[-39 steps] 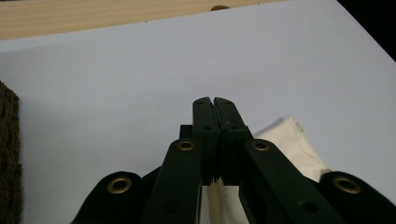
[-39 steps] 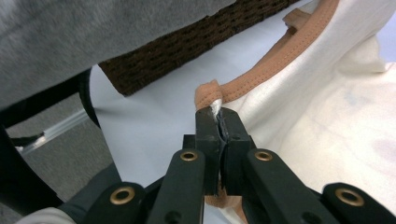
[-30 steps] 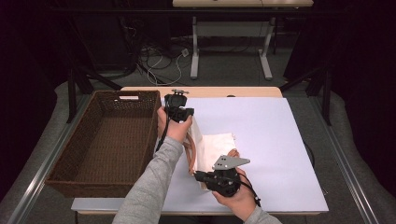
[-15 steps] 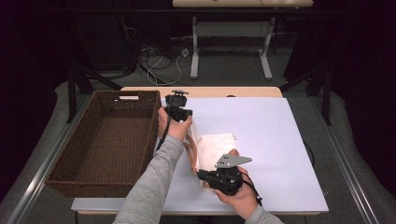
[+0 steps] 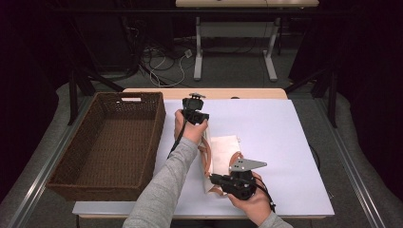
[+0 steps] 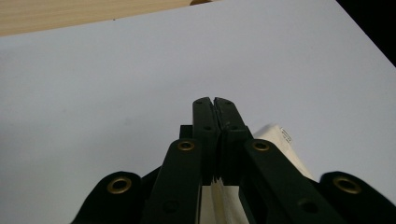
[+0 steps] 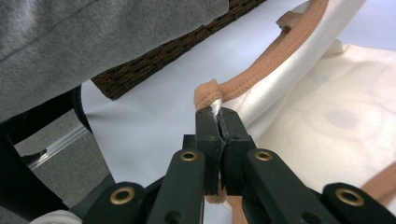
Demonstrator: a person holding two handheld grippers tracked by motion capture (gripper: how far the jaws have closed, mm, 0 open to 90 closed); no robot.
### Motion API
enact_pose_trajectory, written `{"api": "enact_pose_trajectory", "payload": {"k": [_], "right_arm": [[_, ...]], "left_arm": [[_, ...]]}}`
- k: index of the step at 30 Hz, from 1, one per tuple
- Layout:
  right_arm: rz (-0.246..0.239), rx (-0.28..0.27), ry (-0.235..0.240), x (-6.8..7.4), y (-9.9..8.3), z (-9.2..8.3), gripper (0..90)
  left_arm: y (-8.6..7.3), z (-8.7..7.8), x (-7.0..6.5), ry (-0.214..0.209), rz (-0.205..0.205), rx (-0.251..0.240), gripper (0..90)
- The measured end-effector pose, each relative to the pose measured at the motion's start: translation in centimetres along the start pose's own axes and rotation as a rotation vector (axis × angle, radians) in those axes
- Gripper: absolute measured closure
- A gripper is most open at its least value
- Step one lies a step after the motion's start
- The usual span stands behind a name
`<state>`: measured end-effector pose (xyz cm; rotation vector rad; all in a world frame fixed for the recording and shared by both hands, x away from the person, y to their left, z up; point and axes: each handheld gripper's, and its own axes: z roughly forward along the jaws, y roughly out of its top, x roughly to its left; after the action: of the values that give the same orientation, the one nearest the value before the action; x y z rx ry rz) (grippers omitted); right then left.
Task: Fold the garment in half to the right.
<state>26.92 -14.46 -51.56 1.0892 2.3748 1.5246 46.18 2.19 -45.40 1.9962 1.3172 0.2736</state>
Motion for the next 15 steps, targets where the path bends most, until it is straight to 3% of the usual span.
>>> {"api": "enact_pose_trajectory", "payload": {"k": [15], "right_arm": [[0.048,-0.002,-0.006,-1.4,-0.3,-1.7,87.7]], "left_arm": [[0.5,2.4,-1.5,-0.050,0.021,0.033,87.9]]}}
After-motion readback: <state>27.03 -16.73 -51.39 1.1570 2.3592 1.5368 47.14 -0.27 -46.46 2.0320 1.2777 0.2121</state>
